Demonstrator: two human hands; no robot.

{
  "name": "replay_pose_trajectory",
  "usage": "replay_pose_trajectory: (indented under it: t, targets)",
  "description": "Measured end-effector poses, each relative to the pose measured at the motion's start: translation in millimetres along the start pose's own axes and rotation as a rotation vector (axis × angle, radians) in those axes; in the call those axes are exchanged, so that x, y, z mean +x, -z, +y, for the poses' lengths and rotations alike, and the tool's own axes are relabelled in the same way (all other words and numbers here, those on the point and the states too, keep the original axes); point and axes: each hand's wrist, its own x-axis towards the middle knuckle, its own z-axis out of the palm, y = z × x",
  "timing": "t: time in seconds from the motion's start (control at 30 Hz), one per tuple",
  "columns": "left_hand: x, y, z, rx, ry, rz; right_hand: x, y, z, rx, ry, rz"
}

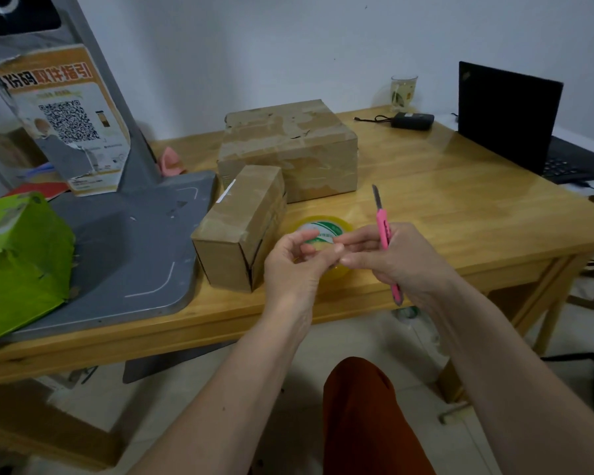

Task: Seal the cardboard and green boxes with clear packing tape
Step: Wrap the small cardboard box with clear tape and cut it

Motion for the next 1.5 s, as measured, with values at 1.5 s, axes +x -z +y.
replay_pose_trajectory:
  t: [1.5]
  targets:
    - [-11,40,15,0.326,-0.124,-0.121,8,-8,21,0.226,-0.041,-0.137]
